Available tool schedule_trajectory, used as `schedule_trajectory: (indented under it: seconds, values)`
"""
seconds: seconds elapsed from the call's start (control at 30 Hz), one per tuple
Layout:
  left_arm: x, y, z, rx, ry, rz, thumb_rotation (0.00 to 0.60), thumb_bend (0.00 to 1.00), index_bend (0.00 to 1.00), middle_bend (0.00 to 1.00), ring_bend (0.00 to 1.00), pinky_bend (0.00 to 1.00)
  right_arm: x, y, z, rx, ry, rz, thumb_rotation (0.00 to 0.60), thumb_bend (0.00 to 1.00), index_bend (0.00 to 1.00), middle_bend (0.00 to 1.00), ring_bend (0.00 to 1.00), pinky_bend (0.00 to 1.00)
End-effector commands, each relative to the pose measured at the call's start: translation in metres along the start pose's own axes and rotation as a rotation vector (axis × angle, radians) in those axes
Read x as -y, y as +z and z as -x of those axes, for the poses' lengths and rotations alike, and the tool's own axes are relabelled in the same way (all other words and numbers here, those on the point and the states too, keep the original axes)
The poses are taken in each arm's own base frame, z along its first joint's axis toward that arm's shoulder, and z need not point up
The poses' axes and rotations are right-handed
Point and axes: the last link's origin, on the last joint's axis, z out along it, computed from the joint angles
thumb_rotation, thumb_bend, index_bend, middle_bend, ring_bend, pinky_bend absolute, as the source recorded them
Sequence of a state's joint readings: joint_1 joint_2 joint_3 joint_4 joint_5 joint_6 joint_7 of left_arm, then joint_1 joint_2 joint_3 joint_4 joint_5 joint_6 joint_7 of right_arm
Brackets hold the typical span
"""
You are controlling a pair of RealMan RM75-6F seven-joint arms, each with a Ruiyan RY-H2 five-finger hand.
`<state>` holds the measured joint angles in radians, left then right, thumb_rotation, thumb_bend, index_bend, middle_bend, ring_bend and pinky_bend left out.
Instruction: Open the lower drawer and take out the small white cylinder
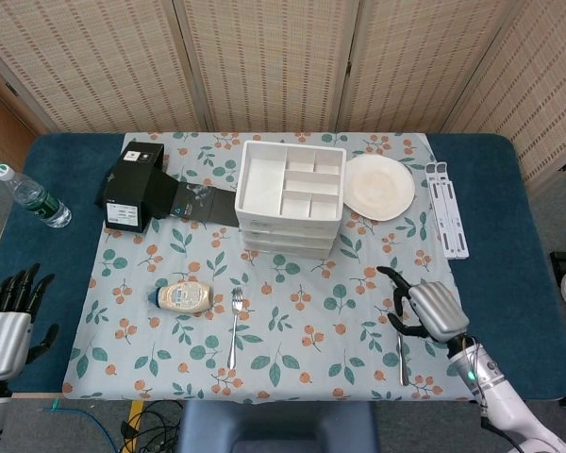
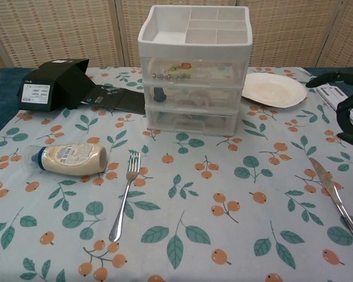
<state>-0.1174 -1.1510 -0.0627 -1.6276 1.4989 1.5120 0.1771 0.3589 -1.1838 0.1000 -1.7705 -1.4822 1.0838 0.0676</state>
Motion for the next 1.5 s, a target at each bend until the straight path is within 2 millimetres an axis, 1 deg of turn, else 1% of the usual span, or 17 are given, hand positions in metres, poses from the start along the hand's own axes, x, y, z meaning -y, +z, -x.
schedule_trajectory:
  seconds: [0.03, 0.23, 0.33, 0.4, 0.53, 0.8, 1.03, 1.13, 1.5]
  values:
    - [0.0, 0.0, 0.0, -0.001, 0.0, 0.0, 0.6, 0.33, 0.11, 0.02, 0.02, 0.09, 0.017, 0.023, 0.008, 0.083, 0.158, -0.017, 0.6, 0.46, 0.1, 0.73, 0.93, 1.0]
    - [-0.001, 0.0, 0.0, 0.002, -0.003, 0.003, 0.6, 0.33, 0.11, 0.02, 0.02, 0.09, 0.031, 0.053, 0.024, 0.189, 0.388, -0.004, 0.6, 0.49, 0.1, 0.77, 0.98, 1.0]
    - [0.0, 0.0, -0.001, 0.0, -0.004, 0.002, 0.6, 0.33, 0.11, 0.02, 0.02, 0.09, 0.036, 0.066, 0.032, 0.213, 0.454, -0.006, 0.6, 0.51, 0.09, 0.77, 0.98, 1.0]
    - [0.0, 0.0, -0.002, -0.001, -0.002, 0.003, 0.6, 0.33, 0.11, 0.02, 0.02, 0.09, 0.041, 0.074, 0.037, 0.23, 0.508, -0.007, 0.6, 0.52, 0.05, 0.77, 0.98, 1.0]
    - [-0.001, 0.0, -0.002, 0.0, -0.003, 0.007, 0.6, 0.33, 0.11, 0.02, 0.02, 0.09, 0.051, 0.09, 0.046, 0.255, 0.612, -0.004, 0.6, 0.54, 0.0, 0.77, 0.98, 1.0]
    - [0.001, 0.0, -0.004, 0.0, -0.002, 0.005, 0.6, 0.33, 0.11, 0.02, 0.02, 0.09, 0.066, 0.121, 0.064, 0.298, 0.789, 0.029, 0.6, 0.57, 0.0, 0.77, 0.98, 1.0]
    - [0.002, -0.001, -0.006, 0.0, -0.002, 0.003, 0.6, 0.33, 0.11, 0.02, 0.02, 0.09, 0.078, 0.145, 0.076, 0.32, 0.863, 0.039, 0.6, 0.57, 0.0, 0.77, 0.98, 1.0]
    - [0.003, -0.002, -0.006, 0.001, -0.002, -0.001, 0.6, 0.33, 0.11, 0.02, 0.02, 0.09, 0.082, 0.15, 0.079, 0.317, 0.887, 0.038, 0.6, 0.57, 0.0, 0.77, 0.98, 1.0]
    - [0.004, -0.001, -0.006, 0.003, 0.0, -0.001, 0.6, 0.33, 0.11, 0.02, 0.02, 0.09, 0.088, 0.167, 0.085, 0.3, 0.889, 0.041, 0.6, 0.57, 0.0, 0.76, 0.98, 1.0]
